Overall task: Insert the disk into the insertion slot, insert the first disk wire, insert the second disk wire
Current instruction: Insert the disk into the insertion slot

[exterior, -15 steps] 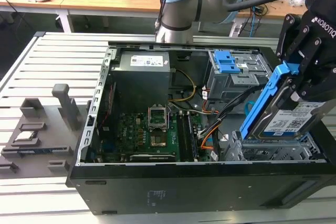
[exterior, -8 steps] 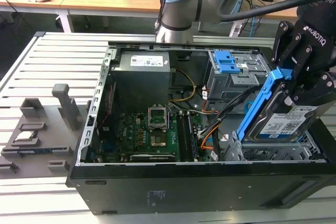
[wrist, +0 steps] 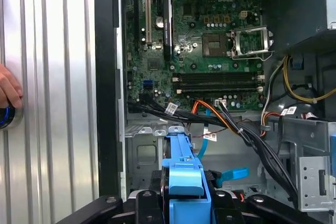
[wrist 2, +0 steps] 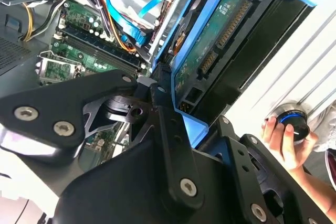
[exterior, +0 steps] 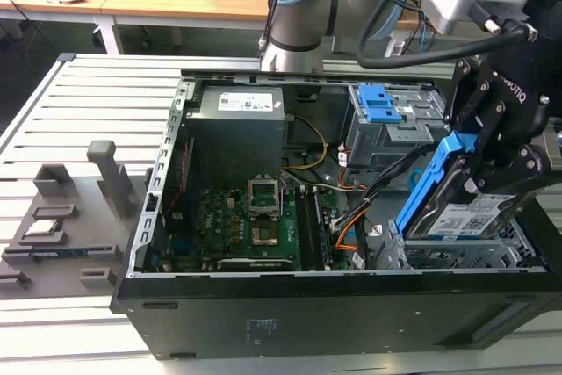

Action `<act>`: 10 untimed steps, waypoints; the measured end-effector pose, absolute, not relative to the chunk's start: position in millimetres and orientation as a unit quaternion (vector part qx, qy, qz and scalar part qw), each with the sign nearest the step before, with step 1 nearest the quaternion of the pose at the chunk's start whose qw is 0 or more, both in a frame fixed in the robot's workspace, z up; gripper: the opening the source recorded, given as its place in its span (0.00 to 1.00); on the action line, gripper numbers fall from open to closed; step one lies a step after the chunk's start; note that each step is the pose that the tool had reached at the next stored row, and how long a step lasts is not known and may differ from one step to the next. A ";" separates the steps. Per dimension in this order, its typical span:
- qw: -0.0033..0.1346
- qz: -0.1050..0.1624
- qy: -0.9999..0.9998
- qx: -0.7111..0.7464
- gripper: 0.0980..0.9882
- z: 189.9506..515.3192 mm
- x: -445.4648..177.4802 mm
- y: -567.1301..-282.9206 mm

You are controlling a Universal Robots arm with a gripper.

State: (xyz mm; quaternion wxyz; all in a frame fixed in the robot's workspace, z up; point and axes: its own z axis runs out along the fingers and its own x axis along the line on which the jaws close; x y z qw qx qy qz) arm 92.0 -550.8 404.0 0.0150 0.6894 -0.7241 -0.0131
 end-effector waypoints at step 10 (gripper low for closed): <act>0.015 -0.013 -0.724 0.689 0.30 393.6 91.9 -550.8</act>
